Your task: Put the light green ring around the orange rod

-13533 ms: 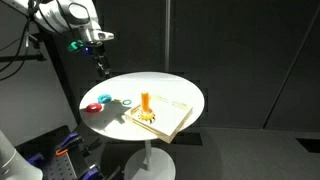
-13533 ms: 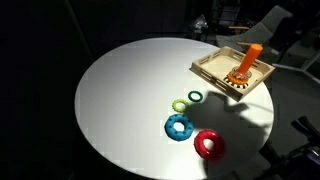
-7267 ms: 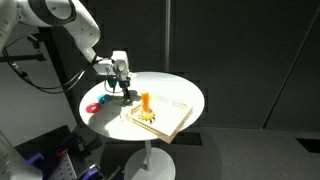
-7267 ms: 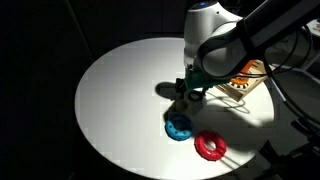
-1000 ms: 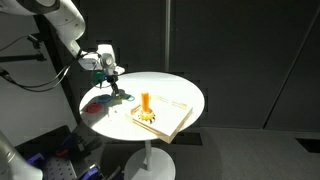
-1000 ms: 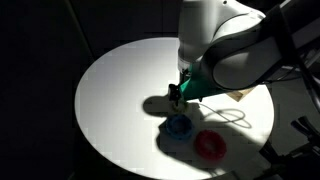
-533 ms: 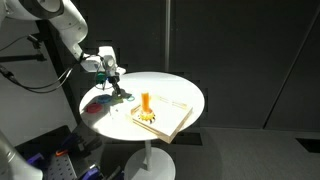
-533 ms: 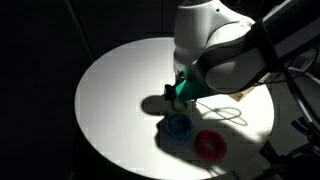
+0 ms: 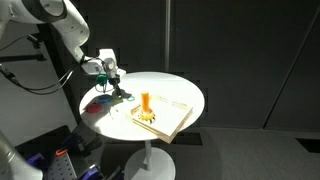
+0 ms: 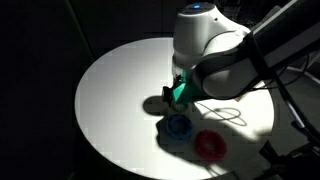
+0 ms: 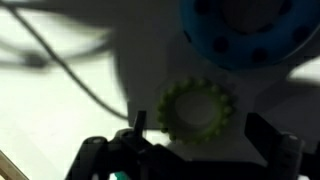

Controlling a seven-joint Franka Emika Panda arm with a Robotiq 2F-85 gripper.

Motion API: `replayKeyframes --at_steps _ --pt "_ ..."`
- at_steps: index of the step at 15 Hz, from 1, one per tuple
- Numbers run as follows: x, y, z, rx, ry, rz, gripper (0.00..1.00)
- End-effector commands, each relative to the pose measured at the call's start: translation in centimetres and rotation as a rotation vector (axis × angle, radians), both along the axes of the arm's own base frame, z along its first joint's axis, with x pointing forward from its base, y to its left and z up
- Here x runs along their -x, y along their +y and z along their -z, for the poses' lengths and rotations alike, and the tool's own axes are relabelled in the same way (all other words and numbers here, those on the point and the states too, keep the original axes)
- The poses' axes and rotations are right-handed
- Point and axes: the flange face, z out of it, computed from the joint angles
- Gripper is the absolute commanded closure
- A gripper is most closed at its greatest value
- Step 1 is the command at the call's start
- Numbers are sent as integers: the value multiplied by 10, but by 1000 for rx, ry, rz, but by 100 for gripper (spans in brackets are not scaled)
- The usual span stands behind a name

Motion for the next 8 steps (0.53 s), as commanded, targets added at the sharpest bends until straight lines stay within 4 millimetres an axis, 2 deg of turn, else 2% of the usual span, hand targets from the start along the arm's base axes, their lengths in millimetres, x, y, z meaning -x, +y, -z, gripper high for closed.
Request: replayKeyframes --at_steps 1,8 --pt "-5 4 1 -16 -10 31 0" --pt "-4 1 4 -24 -1 57 0"
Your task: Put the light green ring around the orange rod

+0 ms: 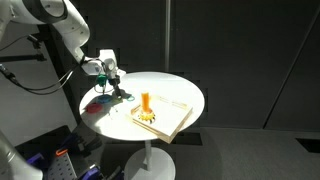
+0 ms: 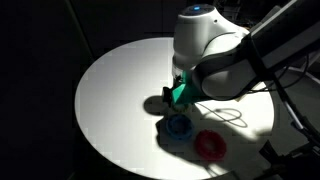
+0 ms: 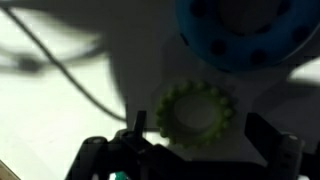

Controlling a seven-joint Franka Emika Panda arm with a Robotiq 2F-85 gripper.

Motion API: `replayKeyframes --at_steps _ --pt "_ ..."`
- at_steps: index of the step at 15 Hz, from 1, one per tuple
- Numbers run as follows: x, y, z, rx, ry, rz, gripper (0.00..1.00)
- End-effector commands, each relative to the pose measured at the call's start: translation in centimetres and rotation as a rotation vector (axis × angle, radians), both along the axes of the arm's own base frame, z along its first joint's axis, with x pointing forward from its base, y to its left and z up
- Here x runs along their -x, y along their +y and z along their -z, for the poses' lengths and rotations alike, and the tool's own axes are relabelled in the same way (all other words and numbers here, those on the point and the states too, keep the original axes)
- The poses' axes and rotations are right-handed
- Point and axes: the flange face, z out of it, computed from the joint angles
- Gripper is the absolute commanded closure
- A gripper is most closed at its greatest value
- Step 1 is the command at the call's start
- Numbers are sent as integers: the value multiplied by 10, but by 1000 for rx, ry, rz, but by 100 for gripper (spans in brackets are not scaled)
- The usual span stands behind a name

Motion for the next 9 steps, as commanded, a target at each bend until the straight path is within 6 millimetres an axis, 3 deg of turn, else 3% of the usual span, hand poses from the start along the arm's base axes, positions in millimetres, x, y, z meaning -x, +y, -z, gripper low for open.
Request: replayKeyframes --at_steps 1,8,9 --pt "-4 1 1 -18 -5 35 0" --pt "-4 0 8 -20 7 58 0" --pt "-3 -1 9 -19 8 59 5"
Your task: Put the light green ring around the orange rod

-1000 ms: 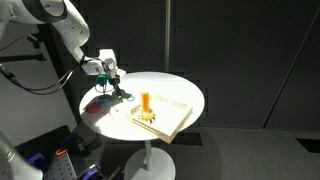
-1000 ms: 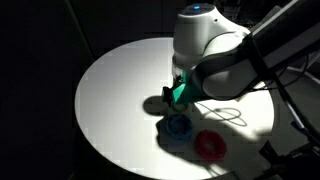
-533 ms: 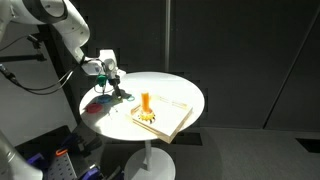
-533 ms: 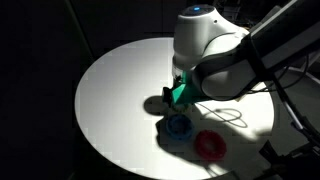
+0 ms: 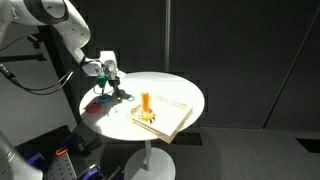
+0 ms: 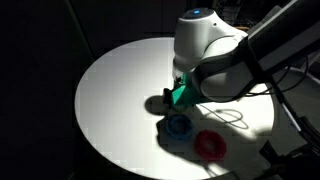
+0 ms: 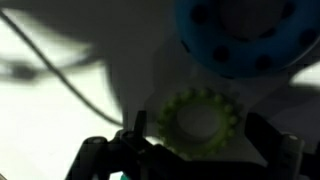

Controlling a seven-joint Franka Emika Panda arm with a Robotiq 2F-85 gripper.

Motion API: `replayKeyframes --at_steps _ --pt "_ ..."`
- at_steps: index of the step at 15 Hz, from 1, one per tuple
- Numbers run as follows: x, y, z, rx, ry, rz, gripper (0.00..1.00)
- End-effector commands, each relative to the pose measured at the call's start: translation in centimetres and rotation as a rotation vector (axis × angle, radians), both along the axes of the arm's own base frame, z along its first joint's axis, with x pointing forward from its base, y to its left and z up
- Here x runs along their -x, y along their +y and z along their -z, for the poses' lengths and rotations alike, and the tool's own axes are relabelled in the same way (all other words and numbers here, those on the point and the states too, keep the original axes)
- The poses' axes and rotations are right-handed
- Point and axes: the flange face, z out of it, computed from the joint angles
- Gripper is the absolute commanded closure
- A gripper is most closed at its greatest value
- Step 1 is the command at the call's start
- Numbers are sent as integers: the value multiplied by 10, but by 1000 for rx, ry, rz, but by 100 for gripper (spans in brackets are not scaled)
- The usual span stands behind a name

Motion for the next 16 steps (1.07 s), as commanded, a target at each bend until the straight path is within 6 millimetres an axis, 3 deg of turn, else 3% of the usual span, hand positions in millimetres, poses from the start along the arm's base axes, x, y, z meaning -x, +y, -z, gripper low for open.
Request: replayKeyframes --at_steps 1,3,5,10,13,16 --pt "-5 1 2 -14 -6 32 27" --pt "-7 1 -1 -14 -11 33 31" --pt "-10 1 -10 -19 -25 33 49" --pt "-22 -13 -43 -20 -29 46 51" --pt "-30 -34 -77 -12 -15 49 51" --pt "-37 -68 -114 36 11 64 51"
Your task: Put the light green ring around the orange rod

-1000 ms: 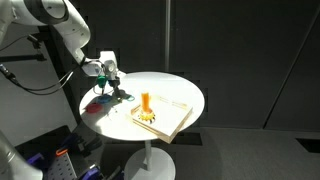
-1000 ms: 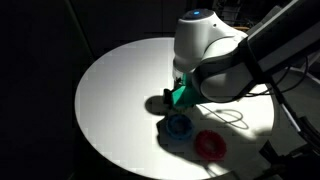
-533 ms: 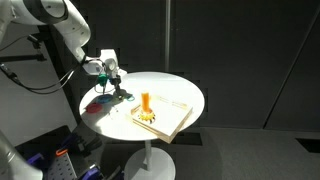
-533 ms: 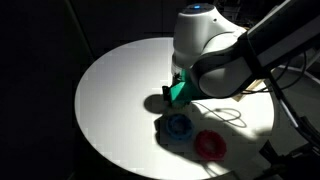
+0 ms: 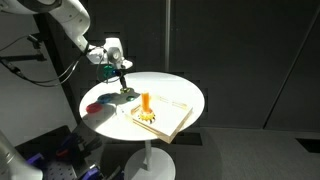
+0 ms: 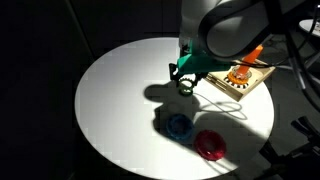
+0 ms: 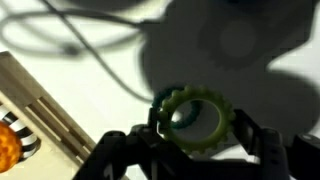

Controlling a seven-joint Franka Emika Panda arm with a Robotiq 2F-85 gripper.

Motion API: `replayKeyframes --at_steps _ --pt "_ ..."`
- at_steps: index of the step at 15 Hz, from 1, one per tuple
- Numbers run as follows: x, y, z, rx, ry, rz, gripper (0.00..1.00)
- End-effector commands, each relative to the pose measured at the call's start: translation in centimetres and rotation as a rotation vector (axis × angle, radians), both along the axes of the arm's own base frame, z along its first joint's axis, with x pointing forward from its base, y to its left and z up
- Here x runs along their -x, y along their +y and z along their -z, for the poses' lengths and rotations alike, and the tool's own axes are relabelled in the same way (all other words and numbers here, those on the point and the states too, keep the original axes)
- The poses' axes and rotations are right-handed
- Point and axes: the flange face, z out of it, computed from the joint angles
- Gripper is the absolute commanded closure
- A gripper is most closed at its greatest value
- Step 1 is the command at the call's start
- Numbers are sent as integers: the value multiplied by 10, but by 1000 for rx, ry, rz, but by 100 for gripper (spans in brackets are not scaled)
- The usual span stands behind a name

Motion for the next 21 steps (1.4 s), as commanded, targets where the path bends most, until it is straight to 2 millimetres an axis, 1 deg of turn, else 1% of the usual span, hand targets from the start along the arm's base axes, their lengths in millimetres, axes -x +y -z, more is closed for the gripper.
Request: replayKeyframes --at_steps 1,5,7,11,16,21 --pt "-2 -41 -49 37 45 12 51" --pt "-2 -92 -88 81 88 55 51" --pt "3 -116 -102 86 93 78 51" --pt "18 -156 -125 84 70 121 51" --pt "38 -197 -142 105 32 164 51" --pt "48 -232 -145 142 -19 200 51"
